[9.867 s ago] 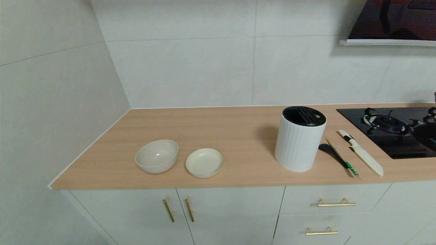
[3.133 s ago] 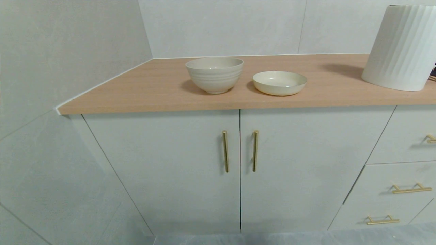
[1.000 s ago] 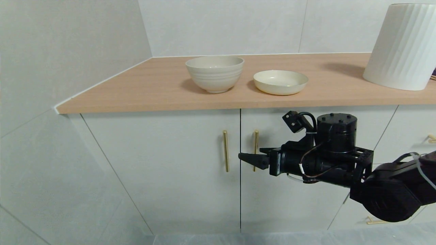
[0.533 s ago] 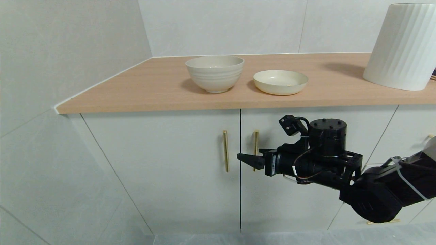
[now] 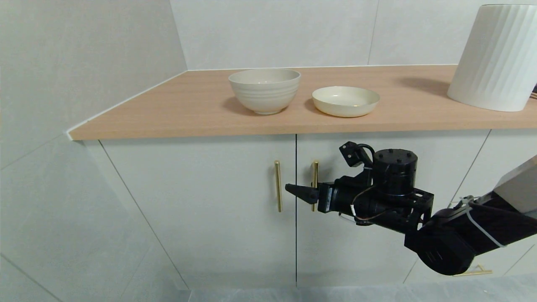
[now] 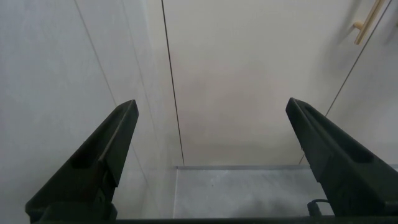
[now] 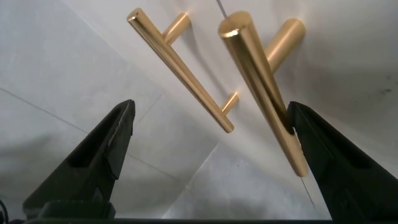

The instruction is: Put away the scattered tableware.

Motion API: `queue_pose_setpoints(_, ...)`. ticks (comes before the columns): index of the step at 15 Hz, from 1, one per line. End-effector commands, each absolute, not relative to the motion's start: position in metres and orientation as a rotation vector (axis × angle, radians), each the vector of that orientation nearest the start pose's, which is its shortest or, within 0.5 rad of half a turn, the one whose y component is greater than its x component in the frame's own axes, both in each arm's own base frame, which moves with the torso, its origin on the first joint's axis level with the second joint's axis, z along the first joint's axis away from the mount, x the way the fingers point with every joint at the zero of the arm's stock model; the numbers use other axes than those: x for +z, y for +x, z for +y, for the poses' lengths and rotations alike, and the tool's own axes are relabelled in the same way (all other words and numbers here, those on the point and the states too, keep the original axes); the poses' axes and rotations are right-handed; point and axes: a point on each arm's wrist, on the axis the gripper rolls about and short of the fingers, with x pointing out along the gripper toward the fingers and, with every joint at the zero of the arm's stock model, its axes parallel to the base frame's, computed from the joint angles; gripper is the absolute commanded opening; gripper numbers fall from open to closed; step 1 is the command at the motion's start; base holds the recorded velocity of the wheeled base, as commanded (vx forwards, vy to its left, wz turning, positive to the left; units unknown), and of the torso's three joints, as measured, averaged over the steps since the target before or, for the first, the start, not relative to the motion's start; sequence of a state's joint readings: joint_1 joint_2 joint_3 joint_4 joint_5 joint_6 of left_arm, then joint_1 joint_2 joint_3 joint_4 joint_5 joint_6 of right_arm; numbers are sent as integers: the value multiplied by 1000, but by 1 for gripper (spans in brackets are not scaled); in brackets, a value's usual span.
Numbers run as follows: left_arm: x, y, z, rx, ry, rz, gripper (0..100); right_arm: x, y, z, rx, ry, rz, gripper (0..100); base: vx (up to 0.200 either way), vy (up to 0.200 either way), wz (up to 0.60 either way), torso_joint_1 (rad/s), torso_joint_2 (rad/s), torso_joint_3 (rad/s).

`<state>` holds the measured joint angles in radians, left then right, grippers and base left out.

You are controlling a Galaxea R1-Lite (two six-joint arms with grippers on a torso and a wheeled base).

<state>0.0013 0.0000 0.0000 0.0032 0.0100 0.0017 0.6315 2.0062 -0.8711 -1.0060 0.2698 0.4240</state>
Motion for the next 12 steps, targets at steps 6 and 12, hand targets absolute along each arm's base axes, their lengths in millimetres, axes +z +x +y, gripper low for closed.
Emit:
queue_pose_setpoints(6, 75, -23, 0, 12, 2, 3, 100, 136, 284, 230, 893, 412, 343, 100, 0, 0, 0, 0, 0, 0)
queue_pose_setpoints(12, 75, -23, 0, 12, 2, 3, 100, 140, 272, 232, 920, 409, 348, 100, 0, 0, 0, 0, 0, 0)
